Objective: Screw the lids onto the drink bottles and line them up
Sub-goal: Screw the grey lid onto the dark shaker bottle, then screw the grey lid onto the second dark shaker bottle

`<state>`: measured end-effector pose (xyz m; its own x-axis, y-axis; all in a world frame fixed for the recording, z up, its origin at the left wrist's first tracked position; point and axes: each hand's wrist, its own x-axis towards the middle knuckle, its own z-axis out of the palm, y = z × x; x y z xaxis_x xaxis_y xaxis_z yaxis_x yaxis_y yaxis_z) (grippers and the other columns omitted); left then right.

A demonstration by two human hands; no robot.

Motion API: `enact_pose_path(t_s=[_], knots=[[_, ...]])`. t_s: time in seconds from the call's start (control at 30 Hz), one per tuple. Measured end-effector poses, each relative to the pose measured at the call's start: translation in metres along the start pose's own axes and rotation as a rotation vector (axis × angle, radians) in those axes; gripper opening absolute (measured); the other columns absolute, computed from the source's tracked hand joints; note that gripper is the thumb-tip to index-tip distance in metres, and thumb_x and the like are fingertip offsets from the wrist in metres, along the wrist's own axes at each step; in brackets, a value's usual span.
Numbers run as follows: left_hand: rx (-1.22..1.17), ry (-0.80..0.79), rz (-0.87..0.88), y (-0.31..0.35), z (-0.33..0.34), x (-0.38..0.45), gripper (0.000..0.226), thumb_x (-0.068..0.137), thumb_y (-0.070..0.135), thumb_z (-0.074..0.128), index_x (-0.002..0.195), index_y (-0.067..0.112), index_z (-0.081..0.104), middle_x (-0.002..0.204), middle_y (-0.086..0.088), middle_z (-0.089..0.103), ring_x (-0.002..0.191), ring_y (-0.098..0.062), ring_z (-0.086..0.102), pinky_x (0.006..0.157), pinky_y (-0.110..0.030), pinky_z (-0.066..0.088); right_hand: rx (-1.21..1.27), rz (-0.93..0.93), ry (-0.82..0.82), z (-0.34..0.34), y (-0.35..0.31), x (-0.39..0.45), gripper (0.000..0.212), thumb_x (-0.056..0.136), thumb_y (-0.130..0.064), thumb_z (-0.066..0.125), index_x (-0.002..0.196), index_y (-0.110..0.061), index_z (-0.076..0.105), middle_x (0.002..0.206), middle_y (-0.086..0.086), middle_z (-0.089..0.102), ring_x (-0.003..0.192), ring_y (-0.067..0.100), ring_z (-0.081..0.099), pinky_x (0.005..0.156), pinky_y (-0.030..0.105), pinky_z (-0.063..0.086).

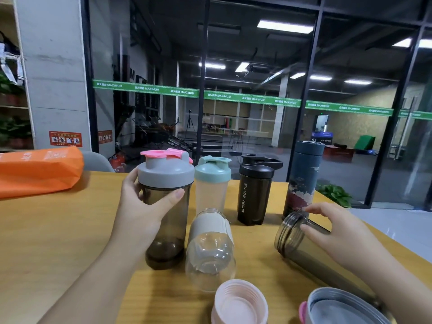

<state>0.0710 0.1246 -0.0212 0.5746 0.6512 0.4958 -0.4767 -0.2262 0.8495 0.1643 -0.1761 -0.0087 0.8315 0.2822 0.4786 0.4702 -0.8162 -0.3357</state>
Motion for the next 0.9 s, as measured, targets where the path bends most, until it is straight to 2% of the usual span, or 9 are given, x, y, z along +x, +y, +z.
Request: enact_pose_path(t_s=[0.17,0.27,0.43,0.5,0.6,0.7,0.8,0.87,0.9], knots=[[0.047,-0.007,-0.003,0.0,0.0,0.0,0.077,0.069,0.016,0.081,0.128,0.035,0.035,0.115,0.019,0.054,0.103,0.006,0.052,0.076,-0.016,0.041,-0.011,0.007,-0.075,0.0,-0.003,-0.001,0.045,0.084,-0.042,0.064,0.125,-0.029,0.051,0.12,-0.01,0.055,0.112,0.01,0.049,0.093,0.026,0.041],[0.076,-0.008,0.006,0.001,0.001,-0.001,0.081,0.071,0.018,0.08,0.136,0.03,0.034,0.12,0.013,0.053,0.109,-0.005,0.053,0.083,-0.02,0.041,-0.023,0.013,-0.134,0.001,-0.004,-0.002,0.051,0.082,-0.049,0.063,0.127,-0.031,0.046,0.124,-0.009,0.053,0.111,0.01,0.049,0.093,0.027,0.043],[0.152,-0.029,0.048,0.003,0.005,-0.006,0.081,0.076,0.021,0.076,0.142,0.026,0.029,0.125,0.013,0.047,0.113,-0.006,0.046,0.078,-0.011,0.035,-0.016,0.038,-0.205,-0.001,-0.003,-0.002,0.066,0.076,-0.055,0.065,0.132,-0.032,0.039,0.131,-0.008,0.05,0.116,0.011,0.049,0.096,0.029,0.044],[0.183,-0.044,0.055,0.003,0.004,-0.006,0.081,0.078,0.024,0.074,0.143,0.027,0.028,0.125,0.012,0.048,0.114,-0.006,0.046,0.086,-0.019,0.037,-0.019,0.052,-0.22,-0.001,-0.004,-0.001,0.073,0.074,-0.057,0.067,0.136,-0.031,0.036,0.134,-0.006,0.049,0.119,0.013,0.049,0.097,0.03,0.044],[0.246,-0.062,0.057,0.0,0.003,-0.007,0.076,0.079,0.029,0.073,0.143,0.027,0.03,0.122,0.013,0.055,0.11,-0.005,0.052,0.089,-0.025,0.041,-0.043,0.075,-0.244,-0.002,-0.005,-0.002,0.083,0.072,-0.059,0.068,0.141,-0.031,0.029,0.141,-0.006,0.046,0.125,0.015,0.047,0.098,0.031,0.043],[0.332,-0.074,0.045,-0.004,0.001,-0.006,0.084,0.08,0.038,0.071,0.147,0.026,0.023,0.132,0.009,0.053,0.12,-0.011,0.049,0.096,-0.032,0.04,-0.092,0.071,-0.257,-0.003,-0.005,-0.002,0.088,0.072,-0.061,0.067,0.143,-0.03,0.025,0.145,-0.007,0.042,0.128,0.015,0.045,0.098,0.032,0.043],[0.373,-0.088,0.028,-0.006,0.002,-0.008,0.1,0.073,0.052,0.07,0.15,0.028,0.011,0.146,0.008,0.043,0.131,-0.014,0.042,0.107,-0.04,0.037,-0.13,0.077,-0.266,-0.003,-0.006,-0.003,0.09,0.072,-0.062,0.067,0.145,-0.03,0.024,0.146,-0.007,0.04,0.127,0.016,0.045,0.096,0.031,0.043],[0.42,-0.061,0.045,-0.002,0.006,-0.012,0.106,0.075,0.05,0.07,0.151,0.026,0.0,0.157,0.004,0.024,0.142,-0.015,0.025,0.115,-0.041,0.024,-0.155,0.073,-0.267,-0.004,-0.006,-0.003,0.092,0.071,-0.063,0.066,0.145,-0.031,0.023,0.146,-0.008,0.039,0.127,0.016,0.046,0.095,0.031,0.043],[0.467,-0.035,0.072,0.001,0.008,-0.016,0.106,0.078,0.044,0.07,0.151,0.022,-0.004,0.16,0.002,0.012,0.145,-0.014,0.014,0.117,-0.036,0.015,-0.168,0.071,-0.267,-0.004,-0.006,-0.003,0.093,0.071,-0.064,0.066,0.145,-0.031,0.022,0.147,-0.009,0.039,0.127,0.016,0.046,0.095,0.032,0.043]])
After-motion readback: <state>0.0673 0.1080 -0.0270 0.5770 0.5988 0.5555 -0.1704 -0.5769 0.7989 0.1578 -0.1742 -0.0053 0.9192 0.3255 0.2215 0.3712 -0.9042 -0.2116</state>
